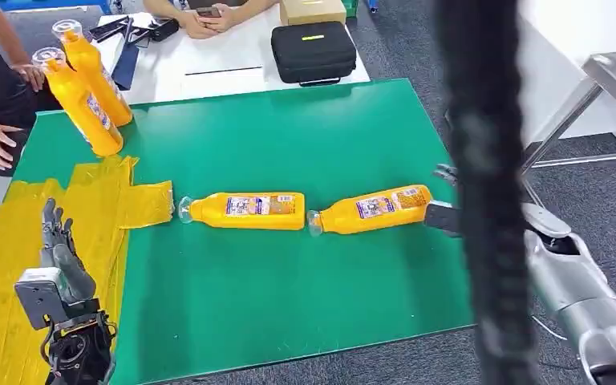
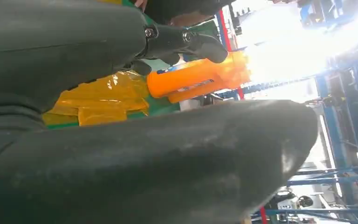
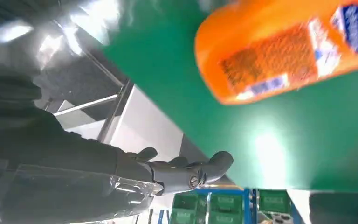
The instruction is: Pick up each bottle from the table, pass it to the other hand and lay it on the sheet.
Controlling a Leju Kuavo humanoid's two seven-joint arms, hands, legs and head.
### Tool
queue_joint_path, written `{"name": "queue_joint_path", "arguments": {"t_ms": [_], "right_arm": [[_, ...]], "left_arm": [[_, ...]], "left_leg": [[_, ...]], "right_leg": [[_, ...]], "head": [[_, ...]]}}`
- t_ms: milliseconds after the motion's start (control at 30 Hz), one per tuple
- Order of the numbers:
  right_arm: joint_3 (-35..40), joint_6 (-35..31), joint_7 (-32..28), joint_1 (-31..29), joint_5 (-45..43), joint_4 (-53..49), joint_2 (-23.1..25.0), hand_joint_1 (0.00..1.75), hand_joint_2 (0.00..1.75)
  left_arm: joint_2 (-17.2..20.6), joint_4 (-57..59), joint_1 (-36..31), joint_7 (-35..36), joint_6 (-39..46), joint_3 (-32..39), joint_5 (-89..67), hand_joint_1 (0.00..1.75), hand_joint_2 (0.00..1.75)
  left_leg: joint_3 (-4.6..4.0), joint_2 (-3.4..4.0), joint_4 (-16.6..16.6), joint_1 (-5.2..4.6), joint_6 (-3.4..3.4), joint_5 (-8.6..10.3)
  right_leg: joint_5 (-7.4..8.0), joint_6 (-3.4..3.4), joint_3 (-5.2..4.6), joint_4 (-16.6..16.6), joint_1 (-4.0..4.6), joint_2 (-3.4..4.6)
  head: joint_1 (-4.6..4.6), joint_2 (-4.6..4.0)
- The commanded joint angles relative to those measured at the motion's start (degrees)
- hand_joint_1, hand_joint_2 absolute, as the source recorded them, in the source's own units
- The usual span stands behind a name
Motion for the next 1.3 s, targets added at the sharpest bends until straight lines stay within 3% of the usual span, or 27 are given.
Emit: {"name": "queue_joint_path", "arguments": {"t_ms": [33, 100, 133, 167, 267, 533, 600, 633, 700, 733, 800, 1100, 1200, 1300], "right_arm": [[5.80, 0.82, 0.05, -6.17, 0.71, 11.07, 6.67, 0.00, 1.75], [5.80, 0.82, 0.05, -6.17, 0.71, 11.07, 6.67, 0.00, 1.75], [5.80, 0.82, 0.05, -6.17, 0.71, 11.07, 6.67, 0.00, 1.75], [5.79, 0.82, 0.04, -6.18, 0.73, 11.18, 6.55, 0.00, 1.75], [6.05, 0.91, -0.14, -6.52, 0.84, 11.92, 6.75, 0.00, 1.75], [8.21, -1.60, -0.60, -6.62, 2.57, 16.38, 11.06, 0.00, 1.75], [8.51, -1.72, -0.36, -8.46, 2.98, 17.38, 11.80, 0.00, 1.75], [8.45, -2.27, -0.14, -9.11, 3.23, 17.86, 12.10, 0.00, 1.75], [8.27, -2.13, -0.09, -9.63, 3.16, 17.87, 11.90, 0.00, 1.75], [8.57, -2.06, -0.26, -10.03, 3.33, 18.19, 11.75, 0.00, 1.75], [9.03, -1.96, -0.59, -10.80, 3.56, 19.14, 12.28, 0.00, 1.75], [13.61, -2.94, 0.69, -18.44, 6.76, 34.98, 20.65, 0.00, 1.75], [14.22, -4.09, 0.75, -17.87, 7.37, 36.16, 21.28, 0.00, 1.75], [14.54, -3.80, 0.61, -18.04, 7.59, 37.14, 21.24, 0.00, 1.75]], "left_arm": [[-0.04, 4.00, -1.62, 0.17, 0.01, -0.50, 0.52, 0.00, 0.00], [-0.04, 4.00, -1.62, 0.17, 0.01, -0.50, 0.52, 0.00, 0.00], [-0.04, 4.00, -1.62, 0.17, 0.01, -0.50, 0.52, 0.00, 0.00], [-0.06, 4.02, -1.64, 0.17, 0.01, -0.51, 0.52, 0.00, 0.00], [-0.07, 4.11, -1.71, 0.17, -0.09, -0.51, 0.57, 0.00, 0.00], [-0.17, 4.47, -2.33, 0.17, 0.27, -0.78, 0.56, 0.00, 0.00], [-0.21, 4.20, -2.10, 0.17, 0.09, -0.98, 0.53, 0.00, 0.00], [-0.27, 4.37, -2.21, 0.17, -0.11, -1.04, 0.48, 0.00, 0.00], [-0.45, 4.36, -2.38, 0.18, -0.13, -1.14, 0.48, 0.00, 0.00], [-0.45, 4.88, -2.76, 0.17, -0.26, -1.31, 0.47, 0.00, 0.00], [-0.33, 5.05, -2.90, 0.17, -0.23, -1.45, 0.27, 0.00, 0.00], [-0.09, 6.41, -3.72, 0.17, -0.90, -2.43, 0.25, 0.00, 0.00], [-0.01, 6.69, -3.98, 0.17, -0.88, -2.50, 0.42, 0.00, 0.00], [0.08, 6.64, -3.90, 0.17, -0.84, -2.55, 0.70, 0.00, 0.00]], "left_leg": [[0.40, 0.32, -0.06, 0.05, -0.14, -0.16], [0.69, 0.46, 0.07, 0.12, -0.29, -0.36], [0.34, 0.23, -0.02, 0.03, -0.17, -0.15], [0.72, 0.37, 0.11, 0.11, -0.33, -0.38], [0.47, 0.20, 0.02, 0.07, -0.24, -0.22], [0.50, 0.18, -0.03, 0.06, -0.22, -0.20], [0.85, 0.34, 0.07, 0.15, -0.37, -0.43], [0.38, 0.26, 0.00, 0.04, -0.20, -0.18], [0.84, 0.52, 0.16, 0.12, -0.40, -0.48], [0.35, 0.25, 0.02, 0.03, -0.19, -0.17], [0.35, 0.18, 0.02, 0.04, -0.19, -0.16], [0.37, 0.35, 0.01, 0.01, -0.20, -0.16], [0.68, 0.46, 0.06, 0.13, -0.34, -0.31], [0.36, 0.12, -0.04, 0.03, -0.17, -0.08]], "right_leg": [[-0.05, -0.03, 0.36, -0.12, 0.05, 0.22], [-0.19, -0.06, 0.66, -0.05, 0.13, 0.27], [-0.07, -0.03, 0.30, -0.05, 0.03, 0.11], [-0.25, -0.07, 0.69, 0.01, 0.11, 0.16], [-0.15, -0.06, 0.46, -0.05, 0.07, 0.08], [-0.14, -0.06, 0.49, -0.08, 0.06, 0.06], [-0.31, -0.11, 0.84, -0.04, 0.16, 0.14], [-0.10, -0.05, 0.33, -0.04, 0.04, 0.15], [-0.31, -0.11, 0.75, 0.07, 0.13, 0.31], [-0.10, -0.04, 0.31, -0.02, 0.03, 0.13], [-0.11, -0.04, 0.33, -0.02, 0.04, 0.04], [-0.08, -0.05, 0.29, 0.00, 0.01, 0.23], [-0.18, -0.11, 0.60, -0.02, 0.13, 0.28], [-0.09, -0.04, 0.30, -0.05, 0.03, 0.03]], "head": [[-0.04, 0.00], [-0.02, 0.00], [-0.02, 0.00], [-0.02, 0.00], [-0.02, 0.00], [0.00, 0.00], [0.00, 0.00], [-0.02, 0.00], [0.00, 0.00], [-0.04, 0.00], [-0.02, 0.00], [0.00, 0.00], [0.00, 0.00], [-0.02, 0.00]]}}
